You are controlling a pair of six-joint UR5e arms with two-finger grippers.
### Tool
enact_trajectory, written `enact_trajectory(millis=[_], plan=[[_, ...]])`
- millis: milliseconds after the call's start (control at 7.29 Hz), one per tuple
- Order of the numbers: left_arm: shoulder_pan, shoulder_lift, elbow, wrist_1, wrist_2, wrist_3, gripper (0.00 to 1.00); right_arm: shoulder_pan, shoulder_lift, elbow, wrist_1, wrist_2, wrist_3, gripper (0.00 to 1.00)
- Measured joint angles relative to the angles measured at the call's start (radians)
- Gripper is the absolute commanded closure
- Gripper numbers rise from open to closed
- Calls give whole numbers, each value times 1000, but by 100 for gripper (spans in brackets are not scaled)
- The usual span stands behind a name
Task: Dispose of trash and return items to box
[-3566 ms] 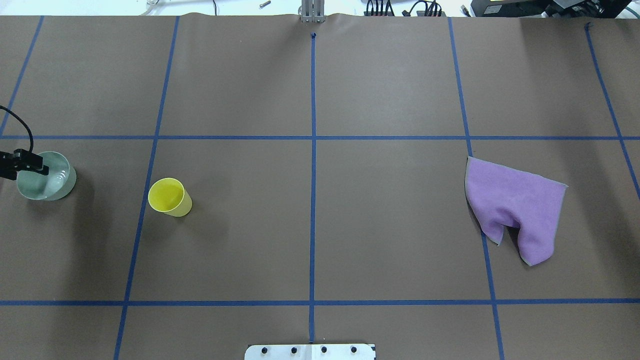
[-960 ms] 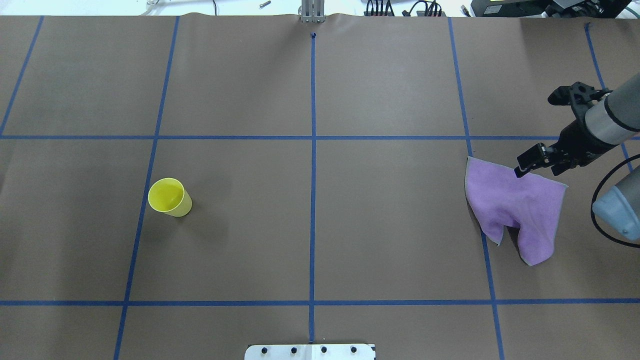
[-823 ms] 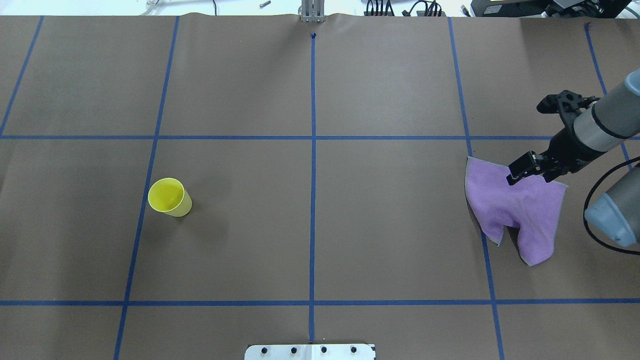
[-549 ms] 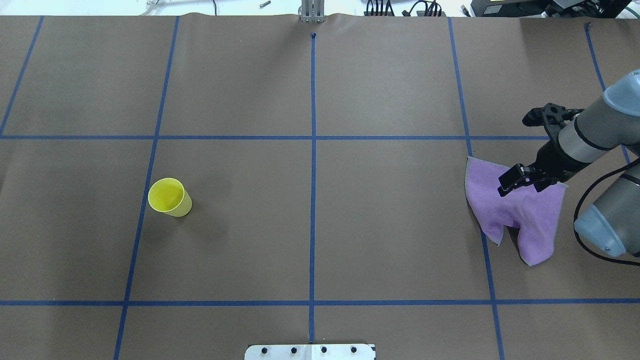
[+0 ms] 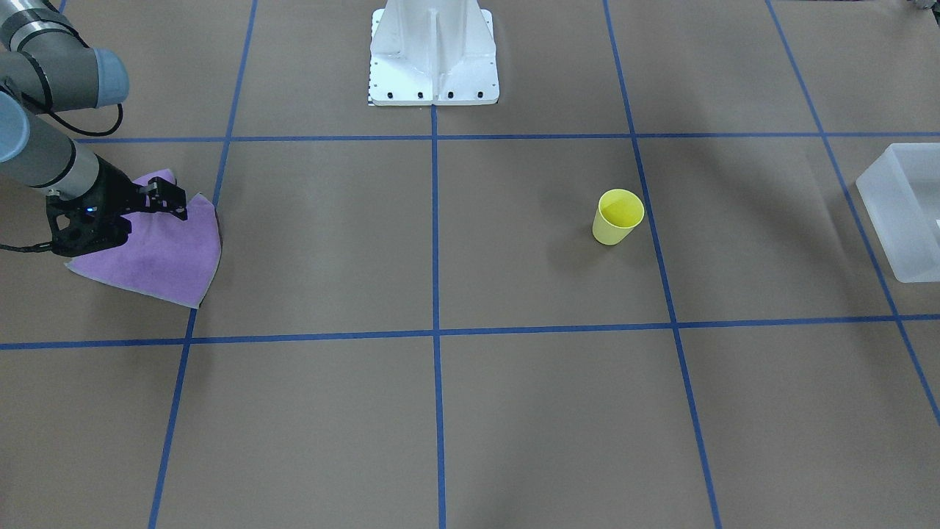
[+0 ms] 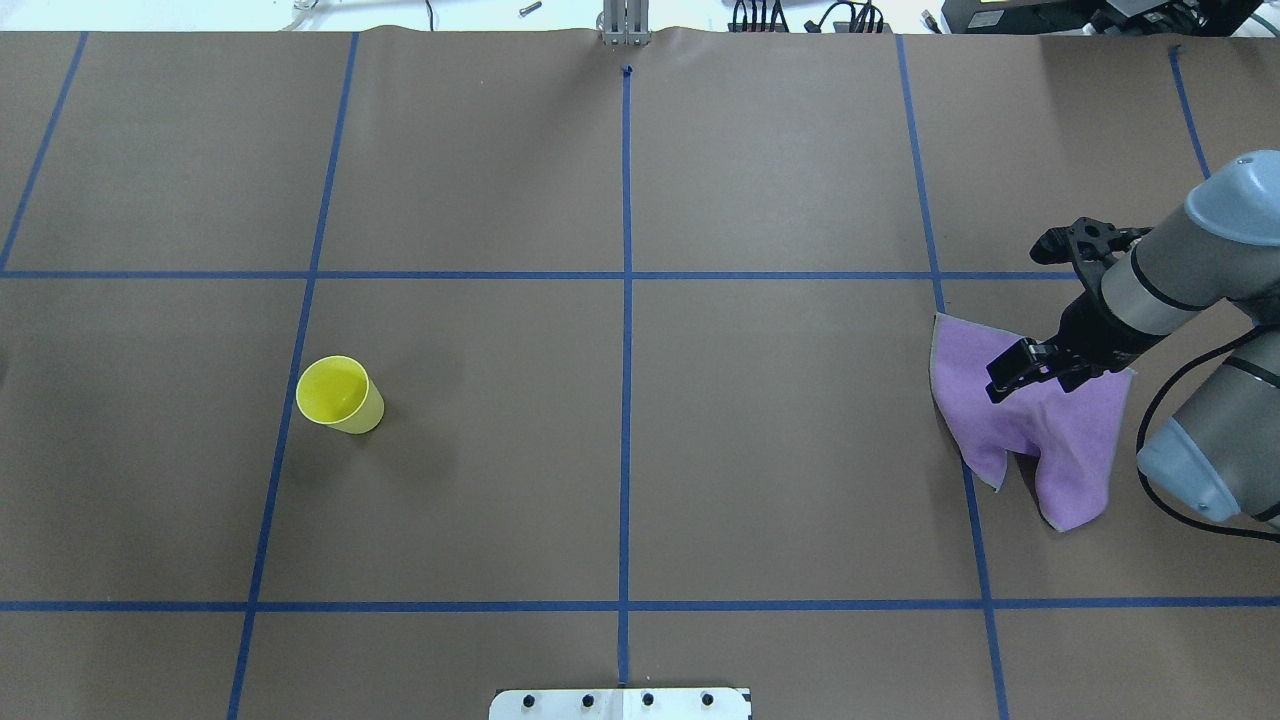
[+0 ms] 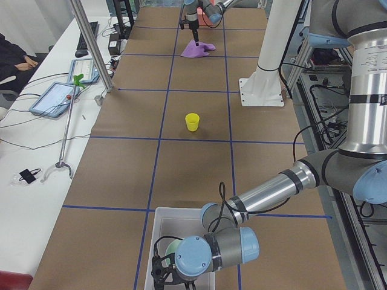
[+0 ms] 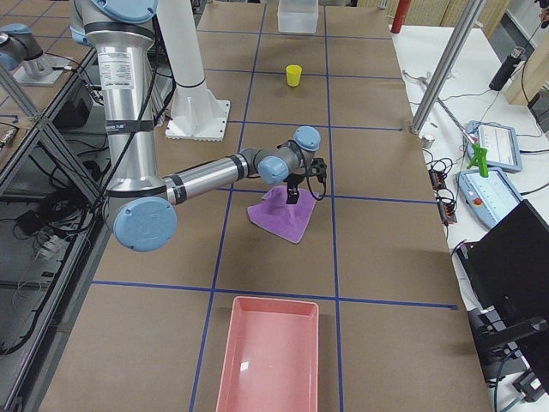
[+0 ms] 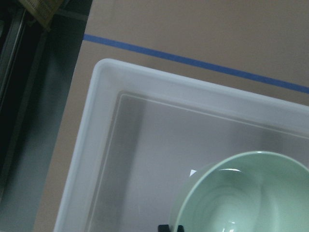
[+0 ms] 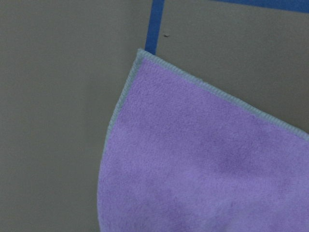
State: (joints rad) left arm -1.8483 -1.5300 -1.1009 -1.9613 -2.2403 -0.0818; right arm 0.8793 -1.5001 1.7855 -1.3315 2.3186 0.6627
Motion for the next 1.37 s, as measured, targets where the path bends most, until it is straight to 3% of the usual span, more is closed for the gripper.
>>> enact_trajectory(millis=[549, 686, 823, 1371], plan=[[10, -2, 49, -105, -40, -205, 100, -7, 8, -3, 1, -8, 1, 0], [25, -3, 48, -107, -58, -217, 91, -7, 8, -3, 0, -9, 1, 0], [44, -3, 48, -108, -67, -221, 3, -7, 8, -5, 0, -12, 1, 0], [77, 6, 46, -169, -79, -216, 1, -27, 11, -19, 0, -36, 1, 1]])
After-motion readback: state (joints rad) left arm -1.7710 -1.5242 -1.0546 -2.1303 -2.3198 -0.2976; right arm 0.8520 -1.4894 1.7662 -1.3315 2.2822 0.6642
